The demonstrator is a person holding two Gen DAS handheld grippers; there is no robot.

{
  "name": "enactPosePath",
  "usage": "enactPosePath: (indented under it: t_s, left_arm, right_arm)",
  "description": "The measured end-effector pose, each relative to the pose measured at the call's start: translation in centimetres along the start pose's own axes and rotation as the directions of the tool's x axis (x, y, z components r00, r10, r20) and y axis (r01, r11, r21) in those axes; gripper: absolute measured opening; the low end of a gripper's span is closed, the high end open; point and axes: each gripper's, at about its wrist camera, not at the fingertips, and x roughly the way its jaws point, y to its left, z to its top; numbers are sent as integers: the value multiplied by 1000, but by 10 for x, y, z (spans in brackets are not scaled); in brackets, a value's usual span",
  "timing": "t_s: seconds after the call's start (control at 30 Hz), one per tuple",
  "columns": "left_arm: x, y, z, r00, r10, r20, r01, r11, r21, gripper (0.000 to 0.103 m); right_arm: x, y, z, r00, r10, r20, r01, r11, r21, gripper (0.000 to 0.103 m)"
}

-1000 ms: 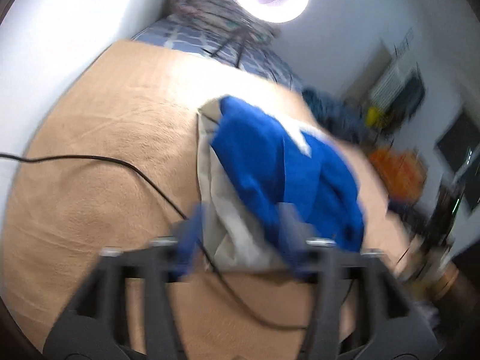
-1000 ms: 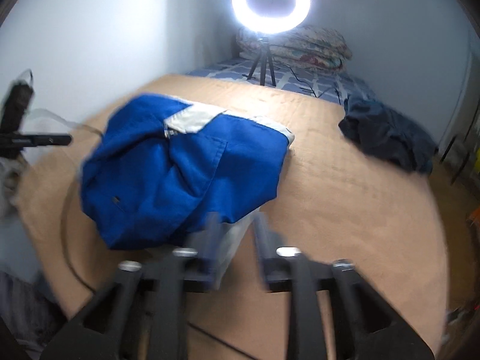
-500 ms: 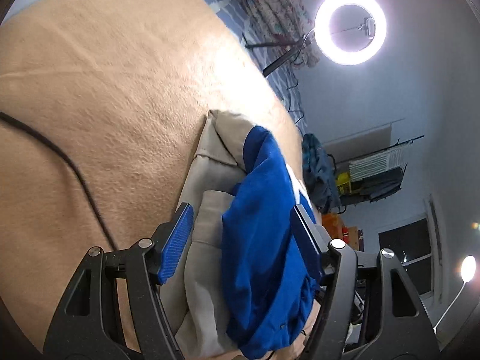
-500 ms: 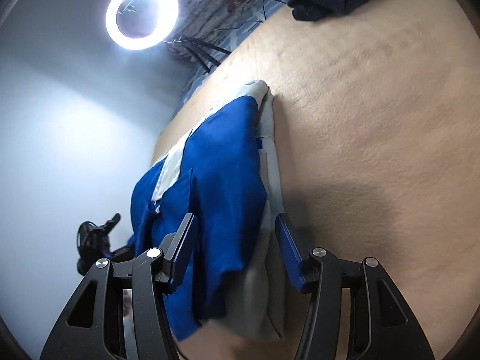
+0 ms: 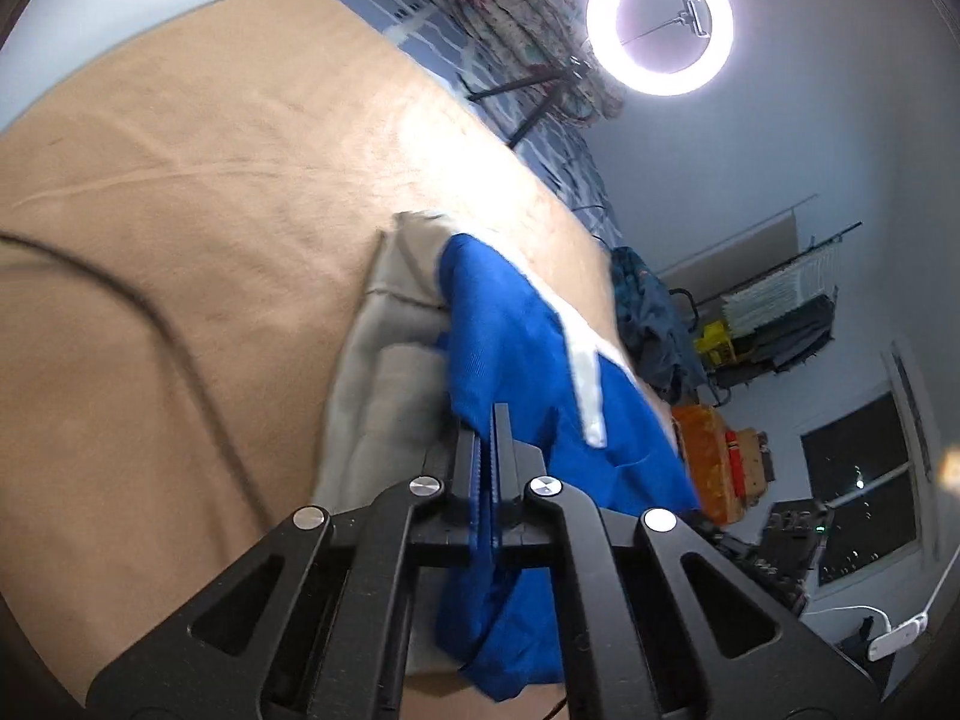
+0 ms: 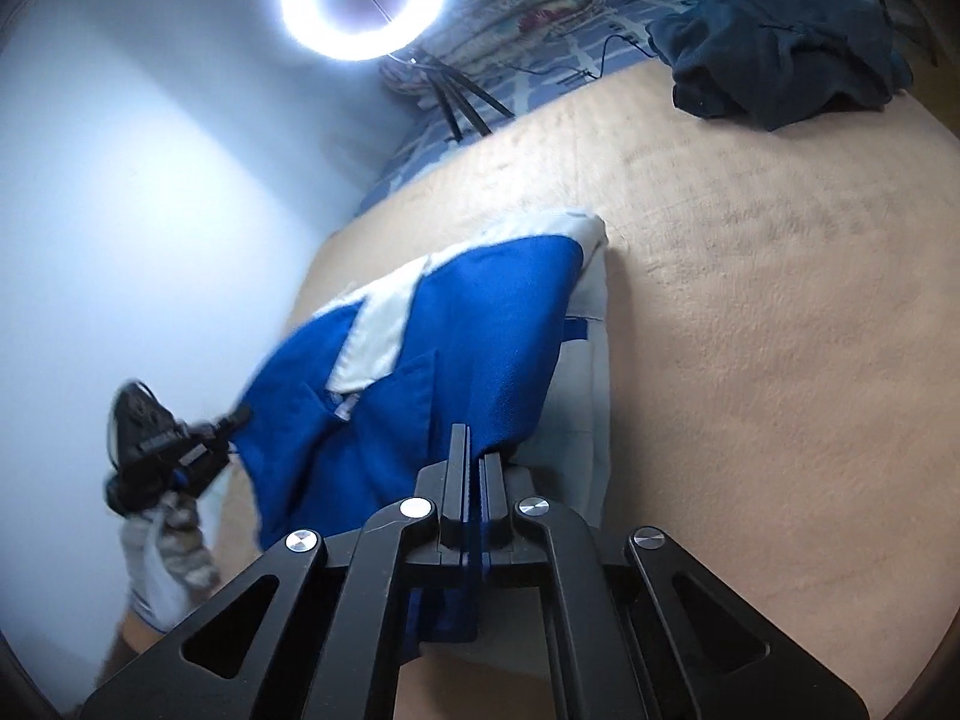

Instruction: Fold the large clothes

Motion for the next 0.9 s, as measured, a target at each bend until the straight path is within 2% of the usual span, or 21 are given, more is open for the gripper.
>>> enactPosePath:
  t_s: [0.07, 0.1, 0.17, 0.23, 0.4, 0.5, 0.6, 0.67, 0.8, 0.9]
  left_arm:
    - [2, 10, -8, 999, 30, -16, -29, 999, 11, 0]
    - [5, 14, -12, 998, 68, -17, -68, 997, 25, 0]
    - [10, 22, -18, 997, 64, -35, -64, 998, 6, 0]
    - [5, 20, -19, 998, 59, -32, -58, 998, 28, 0]
    - [-32, -12, -3, 989, 129, 75, -141, 975, 172, 0]
    - [-38, -38, 18, 982, 155, 106, -177, 952, 250, 0]
    - [-22, -66, 41, 979, 173, 108, -198, 937, 289, 0]
    - [-1, -84, 54, 972, 208, 111, -234, 916, 326, 0]
    - [47, -103, 66, 954, 286, 91, -298, 873, 387, 0]
    - [75, -96, 66, 944, 324, 61, -320, 858, 401, 0]
  right_arm:
    - [-4, -3, -4, 1000, -2, 3, 2, 1000, -9, 1]
    - [-1, -6, -7, 1000, -8, -4, 8, 1000, -10, 1]
    - [15, -19, -17, 996, -74, -44, 74, 997, -8, 1]
    - [30, -28, -23, 990, -123, -73, 123, 992, -6, 1]
    - [17, -14, -14, 989, -137, -62, 130, 986, -104, 3]
    - [-5, 5, 0, 976, -217, -3, 211, 954, -213, 3]
    - [-14, 22, 20, 977, -208, 50, 213, 943, -255, 3]
    - [-6, 30, 39, 979, -193, 62, 203, 944, -261, 3]
    - [37, 46, 75, 978, -204, 36, 205, 925, -319, 3]
    - [69, 51, 89, 976, -219, 12, 208, 911, -355, 3]
